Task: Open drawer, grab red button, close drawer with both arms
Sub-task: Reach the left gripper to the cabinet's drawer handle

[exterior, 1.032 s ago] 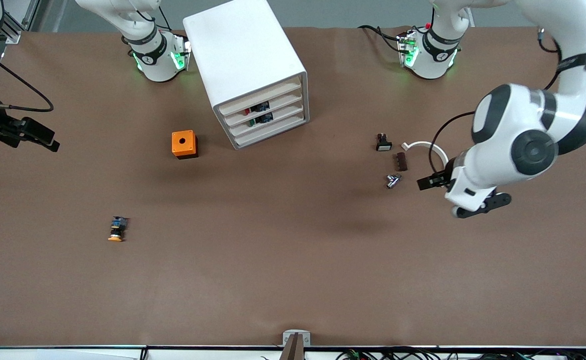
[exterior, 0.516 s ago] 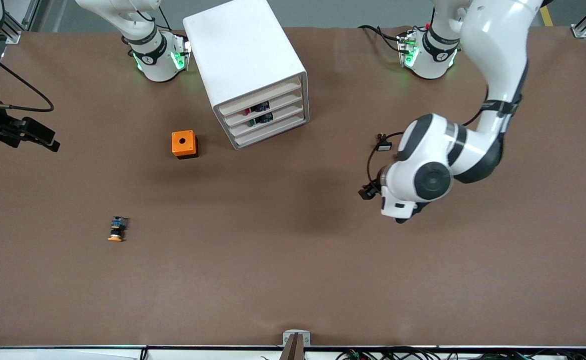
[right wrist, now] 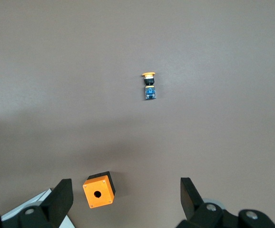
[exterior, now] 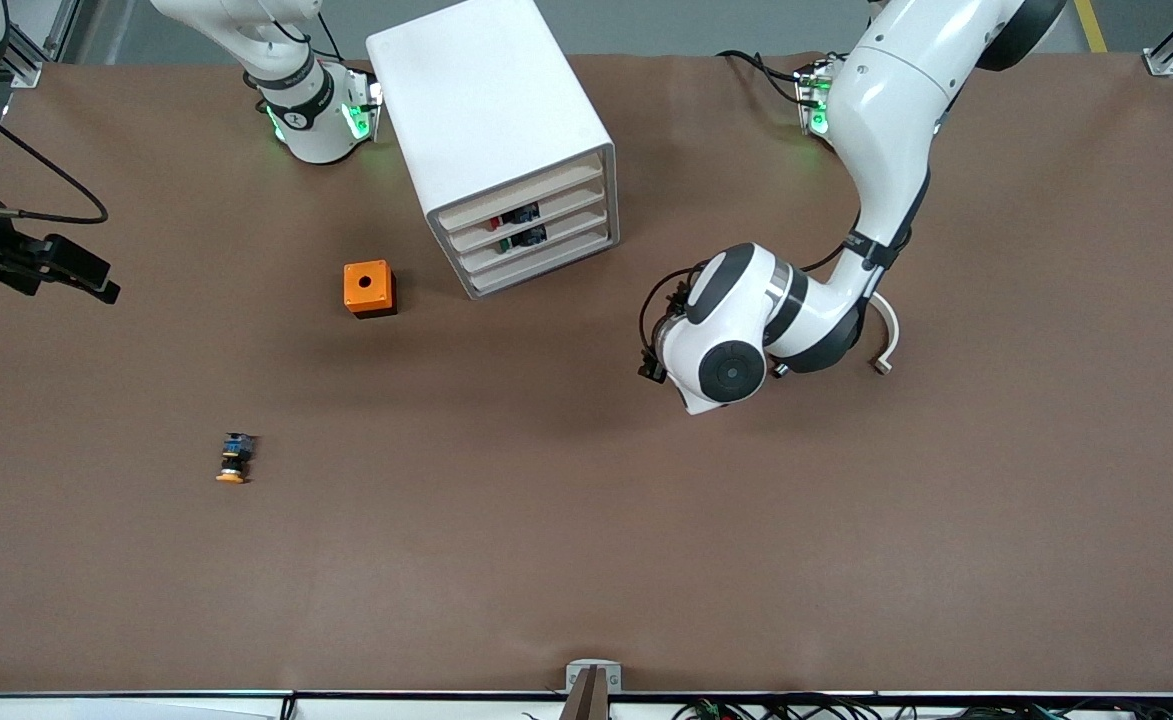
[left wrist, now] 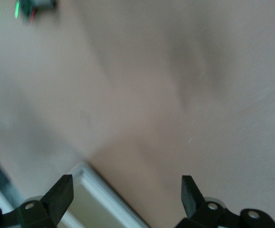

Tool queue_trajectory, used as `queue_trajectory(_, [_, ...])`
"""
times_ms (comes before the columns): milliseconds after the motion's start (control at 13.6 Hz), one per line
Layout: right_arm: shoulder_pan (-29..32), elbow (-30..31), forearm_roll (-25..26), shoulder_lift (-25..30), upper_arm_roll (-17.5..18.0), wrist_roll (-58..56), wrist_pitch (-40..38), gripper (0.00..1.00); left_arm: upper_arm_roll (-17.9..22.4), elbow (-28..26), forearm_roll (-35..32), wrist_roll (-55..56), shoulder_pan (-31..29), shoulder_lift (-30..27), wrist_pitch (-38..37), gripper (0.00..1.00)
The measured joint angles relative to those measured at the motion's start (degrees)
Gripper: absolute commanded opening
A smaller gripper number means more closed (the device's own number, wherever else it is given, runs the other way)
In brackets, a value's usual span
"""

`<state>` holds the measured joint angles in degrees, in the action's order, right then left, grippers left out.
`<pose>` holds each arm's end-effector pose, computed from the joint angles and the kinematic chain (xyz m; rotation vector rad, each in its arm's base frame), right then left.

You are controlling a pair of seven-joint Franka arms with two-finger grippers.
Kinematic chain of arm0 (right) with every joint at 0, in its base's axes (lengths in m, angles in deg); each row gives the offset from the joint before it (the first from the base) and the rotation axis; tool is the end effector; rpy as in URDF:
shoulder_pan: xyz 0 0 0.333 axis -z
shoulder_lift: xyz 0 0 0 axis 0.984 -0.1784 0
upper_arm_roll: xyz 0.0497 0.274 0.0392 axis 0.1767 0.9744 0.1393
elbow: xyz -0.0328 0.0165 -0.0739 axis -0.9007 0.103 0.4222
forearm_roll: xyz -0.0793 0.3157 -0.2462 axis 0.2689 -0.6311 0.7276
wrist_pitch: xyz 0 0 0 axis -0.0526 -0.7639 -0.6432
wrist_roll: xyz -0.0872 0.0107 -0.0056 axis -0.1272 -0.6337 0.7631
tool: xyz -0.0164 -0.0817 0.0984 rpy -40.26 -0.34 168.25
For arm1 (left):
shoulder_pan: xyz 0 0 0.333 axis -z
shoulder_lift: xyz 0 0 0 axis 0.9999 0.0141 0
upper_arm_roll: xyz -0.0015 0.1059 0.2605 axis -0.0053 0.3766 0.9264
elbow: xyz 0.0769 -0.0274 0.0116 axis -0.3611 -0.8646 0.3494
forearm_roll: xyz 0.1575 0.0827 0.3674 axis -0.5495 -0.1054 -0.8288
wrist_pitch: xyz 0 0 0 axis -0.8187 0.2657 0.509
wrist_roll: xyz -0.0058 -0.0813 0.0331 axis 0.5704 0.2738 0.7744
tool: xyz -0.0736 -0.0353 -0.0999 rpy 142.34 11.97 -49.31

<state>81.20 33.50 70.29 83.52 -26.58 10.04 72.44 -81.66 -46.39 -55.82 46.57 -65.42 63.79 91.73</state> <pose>0.5698 -0.0238 0.5423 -3.0987 0.1852 -0.0315 0.5164 -0.4190 0.1993 -2.2576 -1.7166 0.8626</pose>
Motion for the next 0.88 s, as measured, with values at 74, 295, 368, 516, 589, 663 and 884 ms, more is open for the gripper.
queue_trajectory(74, [0.0,0.01,0.0,-0.03,-0.01,-1.0,-0.01,1.0,0.0,0.0,3.01,3.39,0.11,0.11,-0.04,1.0])
queue_trajectory(295, [0.01,0.07,0.0,-0.43,-0.07,-2.2,-0.39,1.0,0.01,-0.05,12.79,13.33,0.23,0.73,-0.33,0.98])
queue_trajectory(368, [0.01,0.08,0.0,-0.54,-0.05,-2.29,-0.64,1.0,0.02,-0.07,16.23,16.54,0.24,1.27,-0.35,0.98])
queue_trajectory(516, [0.01,0.09,0.0,-0.59,-0.05,-2.34,-1.18,1.0,0.02,-0.08,21.77,21.25,0.33,2.8,-0.36,0.91])
queue_trajectory(589, [0.01,0.09,0.0,-0.59,-0.06,-2.36,-1.54,1.0,0.02,-0.09,24.43,22.69,0.38,3.6,-0.46,0.86])
queue_trajectory(663, [0.01,0.09,0.0,-0.59,-0.06,-2.36,-1.82,1.0,0.05,-0.09,27.59,23.6,0.37,4.5,-1.23,0.83])
queue_trajectory(884, [0.0,0.09,0.0,-0.59,-0.04,-2.36,-2.0,1.0,0.02,-0.09,33.84,24.29,0.56,6.58,-6.14,0.71])
